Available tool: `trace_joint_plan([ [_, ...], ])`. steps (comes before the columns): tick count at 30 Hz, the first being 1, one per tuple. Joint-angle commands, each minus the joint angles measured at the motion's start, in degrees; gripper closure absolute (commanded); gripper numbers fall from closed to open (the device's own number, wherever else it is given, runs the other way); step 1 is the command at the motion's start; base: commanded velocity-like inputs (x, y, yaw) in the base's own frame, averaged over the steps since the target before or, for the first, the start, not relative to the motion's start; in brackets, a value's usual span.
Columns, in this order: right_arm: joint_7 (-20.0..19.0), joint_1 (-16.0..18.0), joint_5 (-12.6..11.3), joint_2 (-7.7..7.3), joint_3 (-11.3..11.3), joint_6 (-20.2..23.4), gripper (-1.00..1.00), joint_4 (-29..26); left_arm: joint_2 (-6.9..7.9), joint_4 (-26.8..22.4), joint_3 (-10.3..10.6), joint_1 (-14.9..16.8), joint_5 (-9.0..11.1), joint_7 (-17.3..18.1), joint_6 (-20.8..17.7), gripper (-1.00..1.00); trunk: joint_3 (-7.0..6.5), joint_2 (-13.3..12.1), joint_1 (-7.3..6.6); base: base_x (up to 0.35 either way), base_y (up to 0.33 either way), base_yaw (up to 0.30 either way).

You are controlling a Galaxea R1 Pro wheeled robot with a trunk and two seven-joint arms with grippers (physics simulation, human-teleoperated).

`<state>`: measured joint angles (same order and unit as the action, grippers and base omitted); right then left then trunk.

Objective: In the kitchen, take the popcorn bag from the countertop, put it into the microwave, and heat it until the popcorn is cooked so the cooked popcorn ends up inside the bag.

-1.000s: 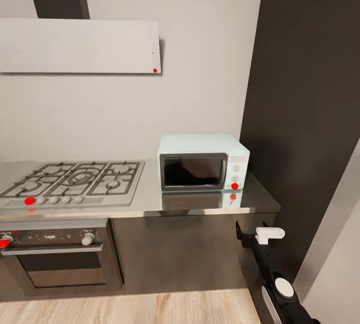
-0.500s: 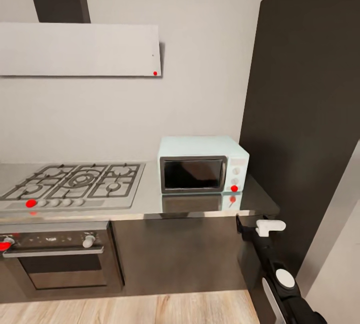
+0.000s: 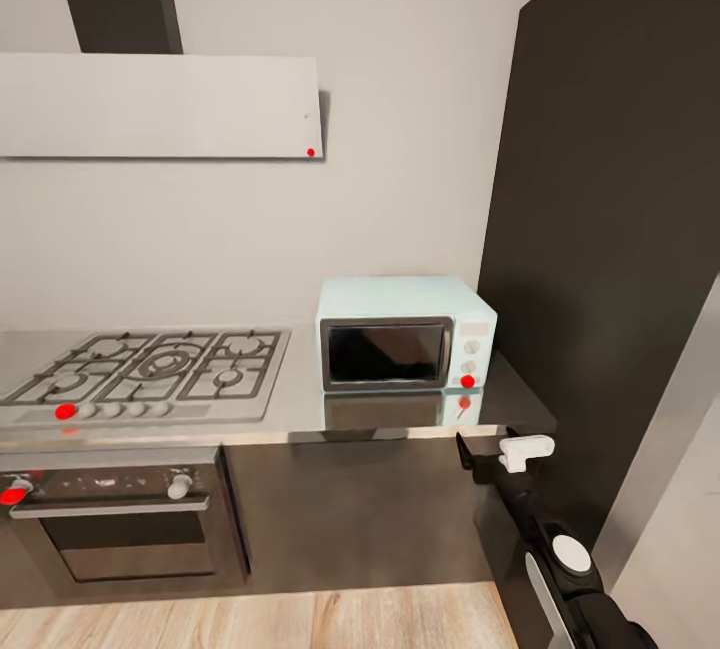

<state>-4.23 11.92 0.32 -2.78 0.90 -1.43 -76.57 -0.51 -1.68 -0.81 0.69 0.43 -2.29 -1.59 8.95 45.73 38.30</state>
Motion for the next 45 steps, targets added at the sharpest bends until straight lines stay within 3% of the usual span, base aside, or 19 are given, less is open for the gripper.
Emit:
trace_joint_plan([
  [1, -0.13, 0.04, 0.03, -0.03, 0.01, -0.15, -1.00, 0.02, -0.02, -0.07, -0.07, 0.02, 0.05, -0.17, -0.17, -1.00, -0.10, -0.36, -0.22, 0.000, 0.000, 0.000],
  [9, -0.09, 0.04, 0.03, -0.03, -0.02, -0.15, -1.00, 0.04, -0.02, -0.07, -0.07, 0.02, 0.04, -0.17, -0.17, -1.00, -1.54, -3.56, -1.98, 0.066, -0.022, 0.000],
  [30, -0.17, 0.04, -0.06, -0.03, -0.02, -0.15, -1.00, 0.07, 0.01, -0.07, -0.07, 0.02, 0.06, -0.10, -0.11, -1.00, -5.31, -11.99, -6.59, 0.288, -0.063, 0.000],
  [39, -0.14, 0.04, -0.06, -0.03, -0.02, -0.15, -1.00, 0.10, -0.21, -0.08, 0.12, 0.02, 0.01, 0.13, 0.36, -1.00, -5.31, -11.99, -6.59, 0.074, 0.057, 0.000],
  [45, -0.16, 0.04, -0.06, -0.03, 0.20, -0.21, -1.00, 0.09, -1.36, -0.08, -0.03, 0.02, 0.01, 0.16, 0.60, -1.00, -5.31, -11.99, -6.59, 0.074, 0.070, 0.000],
])
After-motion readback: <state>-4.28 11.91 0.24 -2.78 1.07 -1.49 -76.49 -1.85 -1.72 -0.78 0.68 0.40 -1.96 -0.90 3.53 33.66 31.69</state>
